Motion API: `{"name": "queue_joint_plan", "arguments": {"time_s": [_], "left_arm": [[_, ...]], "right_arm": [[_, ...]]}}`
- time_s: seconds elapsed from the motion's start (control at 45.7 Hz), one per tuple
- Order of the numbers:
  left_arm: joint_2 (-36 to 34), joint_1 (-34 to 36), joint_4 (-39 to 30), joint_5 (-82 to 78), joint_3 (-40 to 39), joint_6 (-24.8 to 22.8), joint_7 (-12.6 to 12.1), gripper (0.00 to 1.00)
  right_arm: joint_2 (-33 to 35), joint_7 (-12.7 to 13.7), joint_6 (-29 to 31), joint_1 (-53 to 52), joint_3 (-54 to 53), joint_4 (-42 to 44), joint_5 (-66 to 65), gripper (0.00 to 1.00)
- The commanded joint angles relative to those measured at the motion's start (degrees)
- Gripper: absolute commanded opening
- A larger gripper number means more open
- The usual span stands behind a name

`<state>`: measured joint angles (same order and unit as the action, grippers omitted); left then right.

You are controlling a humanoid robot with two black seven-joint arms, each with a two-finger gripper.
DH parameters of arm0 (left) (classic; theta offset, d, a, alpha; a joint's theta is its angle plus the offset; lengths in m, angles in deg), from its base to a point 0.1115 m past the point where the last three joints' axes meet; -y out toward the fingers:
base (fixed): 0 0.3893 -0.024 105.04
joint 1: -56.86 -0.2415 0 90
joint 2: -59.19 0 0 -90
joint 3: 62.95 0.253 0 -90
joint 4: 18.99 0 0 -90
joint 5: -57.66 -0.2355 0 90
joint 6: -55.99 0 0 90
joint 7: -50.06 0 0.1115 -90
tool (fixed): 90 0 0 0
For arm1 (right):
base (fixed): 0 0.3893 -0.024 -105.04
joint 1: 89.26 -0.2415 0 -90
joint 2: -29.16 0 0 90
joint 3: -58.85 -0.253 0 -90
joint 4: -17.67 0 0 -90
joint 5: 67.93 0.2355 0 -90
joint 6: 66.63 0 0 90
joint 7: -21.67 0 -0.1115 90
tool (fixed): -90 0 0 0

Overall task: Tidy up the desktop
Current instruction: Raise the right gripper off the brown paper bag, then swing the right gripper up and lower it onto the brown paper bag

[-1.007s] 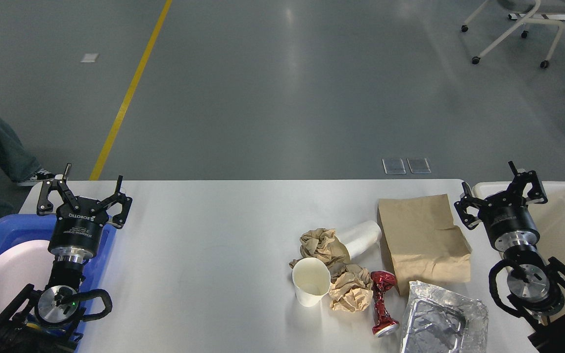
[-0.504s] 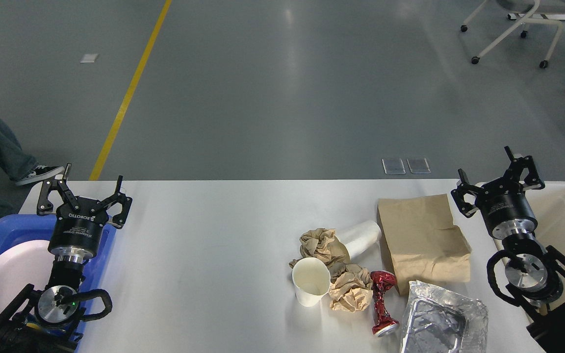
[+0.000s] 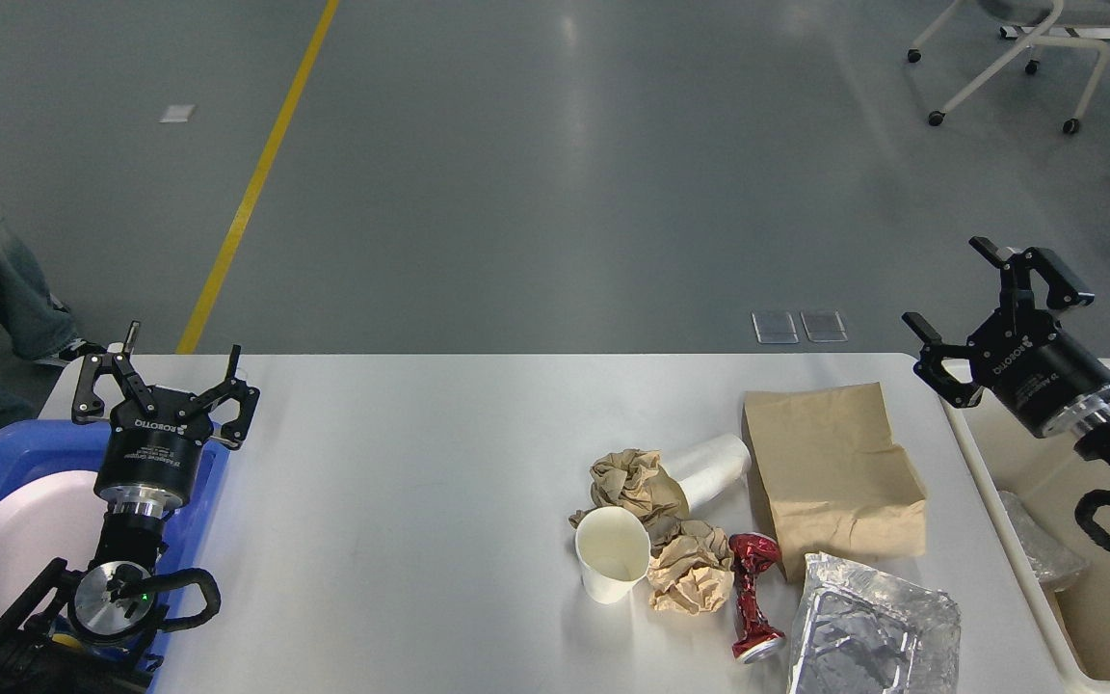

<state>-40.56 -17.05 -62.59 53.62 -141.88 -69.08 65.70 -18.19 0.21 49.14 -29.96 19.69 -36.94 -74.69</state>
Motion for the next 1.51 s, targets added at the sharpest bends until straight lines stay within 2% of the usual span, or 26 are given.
{"name": "queue_joint_plan", "arguments": {"time_s": [0.0, 0.153, 0.372, 0.504, 0.635, 0.788, 0.832, 0.876, 0.942, 0.963, 0.985, 1.051, 1.248, 1.336, 1.489], "left_arm": [[0.0, 0.0, 0.0, -0.01, 0.0, 0.0, 0.0, 0.96], [0.0, 0.0, 0.0, -0.01, 0.0, 0.0, 0.0, 0.96], [0.0, 0.0, 0.0, -0.01, 0.0, 0.0, 0.0, 0.96], [0.0, 0.0, 0.0, -0.01, 0.0, 0.0, 0.0, 0.96], [0.0, 0.0, 0.0, -0.01, 0.0, 0.0, 0.0, 0.96], [0.0, 0.0, 0.0, -0.01, 0.0, 0.0, 0.0, 0.96], [0.0, 0.0, 0.0, -0.01, 0.0, 0.0, 0.0, 0.96], [0.0, 0.0, 0.0, -0.01, 0.0, 0.0, 0.0, 0.96], [0.0, 0.0, 0.0, -0.01, 0.0, 0.0, 0.0, 0.96], [0.0, 0.0, 0.0, -0.01, 0.0, 0.0, 0.0, 0.96], [0.0, 0.0, 0.0, -0.01, 0.0, 0.0, 0.0, 0.96], [0.0, 0.0, 0.0, -0.01, 0.0, 0.0, 0.0, 0.96], [0.0, 0.0, 0.0, -0.01, 0.0, 0.0, 0.0, 0.96], [0.0, 0.0, 0.0, -0.01, 0.0, 0.0, 0.0, 0.96], [0.0, 0.0, 0.0, -0.01, 0.0, 0.0, 0.0, 0.96]], "right_arm": [[4.81, 0.01, 0.24, -10.41, 16.01, 0.21, 0.09, 1.0], [7.71, 0.01, 0.24, -26.93, 38.16, 0.12, 0.09, 1.0], [5.35, 0.1, 1.91, -49.88, 71.82, -0.5, -0.35, 1.0], [-1.33, 0.1, 7.27, -61.38, 91.42, -0.5, -0.35, 1.0], [-10.2, 0.19, 16.14, -73.34, 108.13, -2.51, -0.35, 1.0], [-19.87, 1.5, 20.72, -83.28, 114.21, -10.32, -0.27, 1.0], [-21.9, 3.26, 20.72, -86.18, 114.65, -13.49, -0.09, 1.0], [-24.27, 6.59, 20.72, -89.08, 115.44, -16.3, 1.05, 1.0], [-27.43, 13.18, 20.11, -92.69, 116.5, -20.17, 5.17, 1.0], [-28.75, 16.5, 20.02, -94.0, 116.76, -21.49, 7.45, 1.0], [-29.55, 18.54, 19.85, -94.97, 117.03, -22.2, 9.03, 1.0], [-31.48, 22.77, 19.49, -97.0, 117.2, -23.69, 12.03, 1.0], [-32.98, 23.92, 18.27, -107.63, 117.2, -33.97, 13.53, 1.0], [-32.98, 24.53, 16.6, -108.78, 117.29, -36.18, 13.62, 1.0], [-32.54, 29.27, 13.87, -108.69, 117.47, -36.71, 13.97, 1.0]]}}
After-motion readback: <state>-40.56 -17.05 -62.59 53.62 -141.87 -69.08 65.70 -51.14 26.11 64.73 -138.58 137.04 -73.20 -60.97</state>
